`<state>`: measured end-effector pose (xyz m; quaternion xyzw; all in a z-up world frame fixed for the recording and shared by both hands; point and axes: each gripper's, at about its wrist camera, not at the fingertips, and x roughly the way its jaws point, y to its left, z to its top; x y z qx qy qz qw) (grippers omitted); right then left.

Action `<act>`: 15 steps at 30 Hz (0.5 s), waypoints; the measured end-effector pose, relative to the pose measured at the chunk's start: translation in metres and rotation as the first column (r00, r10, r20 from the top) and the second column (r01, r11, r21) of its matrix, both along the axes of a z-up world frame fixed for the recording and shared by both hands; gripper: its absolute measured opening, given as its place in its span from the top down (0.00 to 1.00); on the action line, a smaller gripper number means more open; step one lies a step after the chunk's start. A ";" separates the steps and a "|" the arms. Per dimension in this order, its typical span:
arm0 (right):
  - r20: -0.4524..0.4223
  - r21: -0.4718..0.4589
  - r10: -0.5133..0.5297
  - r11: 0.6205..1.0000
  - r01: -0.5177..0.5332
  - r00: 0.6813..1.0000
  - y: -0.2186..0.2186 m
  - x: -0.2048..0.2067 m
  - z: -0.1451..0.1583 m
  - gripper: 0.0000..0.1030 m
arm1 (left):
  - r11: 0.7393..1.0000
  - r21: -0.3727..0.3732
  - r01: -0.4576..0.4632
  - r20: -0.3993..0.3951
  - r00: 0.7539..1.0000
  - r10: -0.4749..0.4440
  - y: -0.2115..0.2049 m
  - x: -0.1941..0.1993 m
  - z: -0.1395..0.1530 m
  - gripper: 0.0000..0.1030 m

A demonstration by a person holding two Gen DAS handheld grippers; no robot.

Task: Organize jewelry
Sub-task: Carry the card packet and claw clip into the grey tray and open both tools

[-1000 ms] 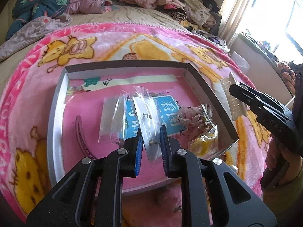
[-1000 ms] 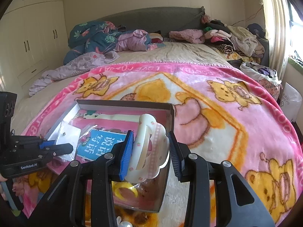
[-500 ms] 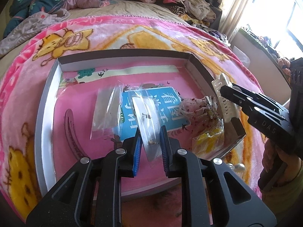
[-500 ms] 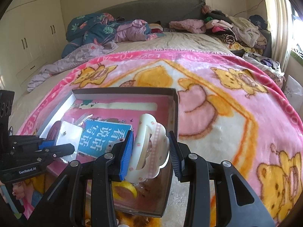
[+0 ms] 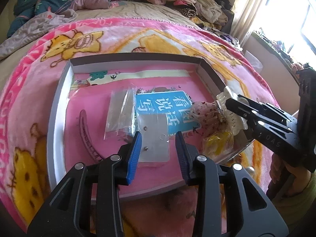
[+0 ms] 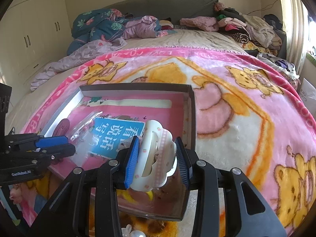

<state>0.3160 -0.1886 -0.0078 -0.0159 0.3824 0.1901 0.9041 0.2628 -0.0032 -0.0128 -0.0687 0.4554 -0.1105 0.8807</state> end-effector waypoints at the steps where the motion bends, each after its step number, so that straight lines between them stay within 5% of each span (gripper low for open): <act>1: -0.005 -0.002 0.004 1.000 -0.004 1.000 0.002 -0.001 -0.001 0.66 | 1.000 -0.001 -0.002 0.002 1.000 0.002 0.001 -0.001 0.001 0.72; 15: -0.014 -0.013 0.027 1.000 -0.027 1.000 0.017 -0.011 0.002 0.63 | 0.999 -0.001 -0.050 0.035 0.998 0.050 0.023 -0.030 0.016 0.65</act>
